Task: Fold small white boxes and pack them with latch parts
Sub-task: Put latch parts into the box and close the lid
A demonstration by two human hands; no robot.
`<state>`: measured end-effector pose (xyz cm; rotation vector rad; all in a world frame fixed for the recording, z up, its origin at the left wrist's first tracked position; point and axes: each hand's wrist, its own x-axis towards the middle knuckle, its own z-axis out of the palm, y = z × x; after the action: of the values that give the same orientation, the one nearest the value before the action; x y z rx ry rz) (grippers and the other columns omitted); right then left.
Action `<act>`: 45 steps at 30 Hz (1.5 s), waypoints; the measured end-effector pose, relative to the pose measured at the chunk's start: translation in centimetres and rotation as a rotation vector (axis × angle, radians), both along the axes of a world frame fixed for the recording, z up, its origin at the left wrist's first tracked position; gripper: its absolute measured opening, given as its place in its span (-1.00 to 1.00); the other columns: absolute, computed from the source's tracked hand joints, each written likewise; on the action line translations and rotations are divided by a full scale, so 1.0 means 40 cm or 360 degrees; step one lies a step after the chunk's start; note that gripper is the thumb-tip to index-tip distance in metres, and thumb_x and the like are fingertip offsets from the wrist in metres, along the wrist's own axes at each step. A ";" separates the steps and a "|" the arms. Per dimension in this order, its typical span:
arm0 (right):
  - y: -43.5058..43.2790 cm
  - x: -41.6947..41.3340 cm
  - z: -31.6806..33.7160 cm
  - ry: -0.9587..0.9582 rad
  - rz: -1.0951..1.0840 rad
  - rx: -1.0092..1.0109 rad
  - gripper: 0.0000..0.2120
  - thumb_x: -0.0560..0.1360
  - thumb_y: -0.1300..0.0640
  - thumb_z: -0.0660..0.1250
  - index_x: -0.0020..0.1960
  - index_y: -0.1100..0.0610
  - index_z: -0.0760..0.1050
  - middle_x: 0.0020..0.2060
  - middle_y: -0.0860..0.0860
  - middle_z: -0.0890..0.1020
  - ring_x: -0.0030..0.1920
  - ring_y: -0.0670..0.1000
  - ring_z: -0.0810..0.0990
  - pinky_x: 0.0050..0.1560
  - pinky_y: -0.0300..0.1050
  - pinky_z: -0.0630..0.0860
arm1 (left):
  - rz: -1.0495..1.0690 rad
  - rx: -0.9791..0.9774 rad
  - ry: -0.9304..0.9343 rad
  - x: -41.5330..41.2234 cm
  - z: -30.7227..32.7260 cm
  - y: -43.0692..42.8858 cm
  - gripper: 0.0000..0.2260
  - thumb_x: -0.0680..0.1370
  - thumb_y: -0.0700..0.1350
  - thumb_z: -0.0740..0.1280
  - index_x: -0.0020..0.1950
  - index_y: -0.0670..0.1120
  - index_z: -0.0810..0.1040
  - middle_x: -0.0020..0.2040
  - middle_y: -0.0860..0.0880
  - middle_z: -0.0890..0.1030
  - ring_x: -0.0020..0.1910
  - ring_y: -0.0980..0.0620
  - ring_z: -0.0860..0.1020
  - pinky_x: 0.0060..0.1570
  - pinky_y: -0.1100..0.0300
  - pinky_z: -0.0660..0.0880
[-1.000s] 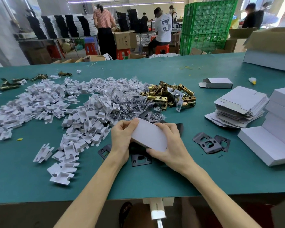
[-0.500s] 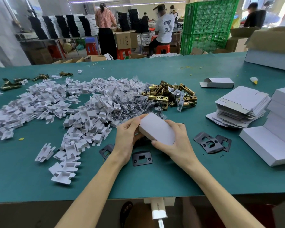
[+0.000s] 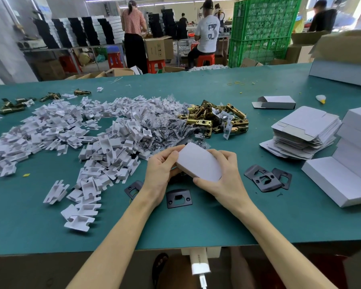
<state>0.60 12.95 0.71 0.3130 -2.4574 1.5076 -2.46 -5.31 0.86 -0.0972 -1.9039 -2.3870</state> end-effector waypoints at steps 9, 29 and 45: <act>-0.002 -0.004 -0.006 0.0025 -0.0044 -0.0003 -0.27 0.38 0.09 0.62 0.46 0.05 0.38 0.21 0.00 0.30 0.26 -0.06 0.33 0.20 -0.58 0.20 | -0.0075 -0.0111 0.0069 0.003 0.006 0.000 -0.75 0.73 -0.13 0.25 0.28 -0.05 0.70 0.21 -0.13 0.70 0.08 0.01 0.63 0.07 0.10 0.63; 0.000 -0.014 -0.012 -0.0046 -0.0057 0.0002 -0.26 0.39 0.02 0.60 0.48 0.05 0.37 0.18 0.00 0.34 0.24 0.00 0.38 0.19 -0.32 0.28 | -0.0150 -0.0413 0.0180 0.009 0.006 0.009 -0.63 0.68 -0.28 0.29 0.46 -0.02 0.56 0.38 0.06 0.62 0.39 -0.02 0.54 0.44 -0.08 0.46; 0.080 0.057 0.021 -0.0037 -0.0250 0.0229 -0.21 0.42 -0.19 0.52 0.51 0.08 0.34 0.10 -0.05 0.36 0.11 -0.02 0.41 0.07 -0.19 0.33 | -0.0187 -0.0337 0.0181 -0.004 0.000 0.005 -0.74 0.74 -0.19 0.21 0.32 -0.16 0.63 0.25 -0.08 0.70 0.30 -0.08 0.63 0.06 0.15 0.64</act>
<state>2.89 16.16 1.55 0.1245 -2.5473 1.2823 -2.61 -5.11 0.87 -0.3604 -2.1443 -2.1858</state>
